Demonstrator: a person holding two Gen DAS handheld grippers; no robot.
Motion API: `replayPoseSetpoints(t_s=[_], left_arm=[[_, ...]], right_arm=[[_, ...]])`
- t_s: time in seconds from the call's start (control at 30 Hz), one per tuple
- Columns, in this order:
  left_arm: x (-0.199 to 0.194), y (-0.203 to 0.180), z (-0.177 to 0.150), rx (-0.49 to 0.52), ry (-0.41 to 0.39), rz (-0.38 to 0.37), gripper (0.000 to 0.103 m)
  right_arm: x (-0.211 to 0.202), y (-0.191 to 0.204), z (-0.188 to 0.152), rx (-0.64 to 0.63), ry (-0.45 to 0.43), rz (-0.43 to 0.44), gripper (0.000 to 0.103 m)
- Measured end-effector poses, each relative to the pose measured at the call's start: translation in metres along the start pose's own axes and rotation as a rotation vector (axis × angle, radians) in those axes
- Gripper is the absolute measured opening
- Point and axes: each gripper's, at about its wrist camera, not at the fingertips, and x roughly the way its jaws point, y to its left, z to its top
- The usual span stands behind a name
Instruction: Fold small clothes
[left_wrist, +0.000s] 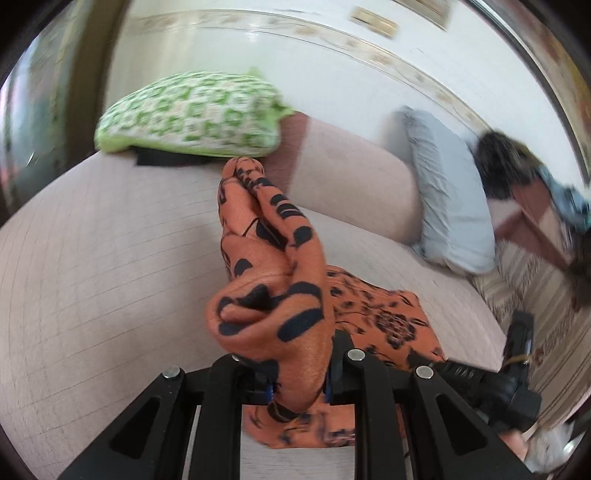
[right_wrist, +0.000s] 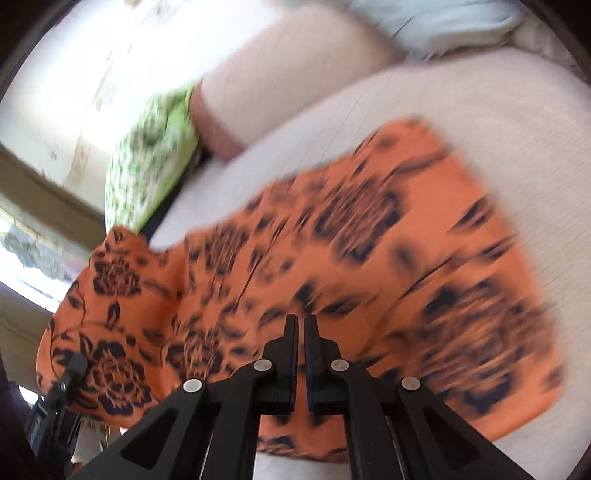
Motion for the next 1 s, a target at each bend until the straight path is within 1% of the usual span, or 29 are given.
replayPoseSetpoints(t_s=[0.07, 0.13, 0.2, 0.27, 0.33, 0.4, 0.43, 0.5, 0.53, 0.57, 0.63, 0.7, 0.73, 0.8, 0.83, 0.87, 0.93, 0.97, 1.0], left_arm=[[0.012, -0.03, 0.002, 0.039, 0.018, 0.004, 0.019], [0.028, -0.063, 0.001, 0.074, 0.044, -0.001, 0.019], [0.048, -0.095, -0.006, 0.101, 0.076, -0.014, 0.019], [0.071, -0.129, -0.019, 0.127, 0.107, -0.035, 0.019], [0.098, -0.16, -0.039, 0.153, 0.156, -0.058, 0.019], [0.121, -0.18, -0.063, 0.176, 0.217, -0.048, 0.019], [0.13, -0.185, -0.075, 0.181, 0.242, -0.03, 0.019], [0.131, -0.19, -0.088, 0.211, 0.22, -0.014, 0.019], [0.128, -0.191, -0.089, 0.228, 0.204, -0.005, 0.019], [0.125, -0.19, -0.086, 0.22, 0.198, -0.009, 0.019], [0.116, -0.185, -0.074, 0.179, 0.178, -0.039, 0.019], [0.101, -0.185, -0.059, 0.17, 0.128, -0.053, 0.019], [0.091, -0.187, -0.053, 0.17, 0.09, -0.063, 0.019], [0.073, -0.192, -0.051, 0.204, 0.01, -0.074, 0.019], [0.071, -0.195, -0.055, 0.237, -0.005, -0.065, 0.019], [0.076, -0.199, -0.063, 0.265, 0.02, -0.057, 0.019], [0.096, -0.204, -0.084, 0.281, 0.108, -0.085, 0.019], [0.109, -0.208, -0.099, 0.331, 0.161, -0.103, 0.022], [0.128, -0.212, -0.117, 0.401, 0.223, -0.094, 0.022]], right_arm=[[-0.018, -0.023, 0.009, 0.046, -0.053, 0.006, 0.003], [-0.033, -0.047, 0.017, 0.098, -0.082, 0.017, 0.003], [-0.044, -0.063, 0.022, 0.133, -0.106, 0.018, 0.003], [-0.057, -0.081, 0.028, 0.167, -0.137, 0.017, 0.004], [-0.07, -0.1, 0.034, 0.202, -0.178, 0.006, 0.004], [-0.08, -0.117, 0.041, 0.24, -0.207, -0.007, 0.004], [-0.084, -0.126, 0.045, 0.26, -0.216, -0.008, 0.004], [-0.087, -0.139, 0.052, 0.299, -0.215, 0.0, 0.004], [-0.085, -0.141, 0.054, 0.307, -0.21, 0.007, 0.004], [-0.087, -0.143, 0.055, 0.305, -0.206, 0.011, 0.005], [-0.084, -0.14, 0.057, 0.289, -0.199, 0.009, 0.005], [-0.085, -0.139, 0.056, 0.296, -0.2, 0.017, 0.005], [-0.085, -0.139, 0.056, 0.305, -0.203, 0.025, 0.005], [-0.084, -0.135, 0.055, 0.316, -0.21, 0.036, 0.005], [-0.082, -0.131, 0.053, 0.314, -0.213, 0.03, 0.005], [-0.081, -0.131, 0.052, 0.311, -0.212, 0.02, 0.005], [-0.078, -0.132, 0.051, 0.316, -0.208, 0.013, 0.005], [-0.077, -0.132, 0.051, 0.323, -0.207, 0.01, 0.005], [-0.077, -0.132, 0.051, 0.325, -0.209, 0.007, 0.005]])
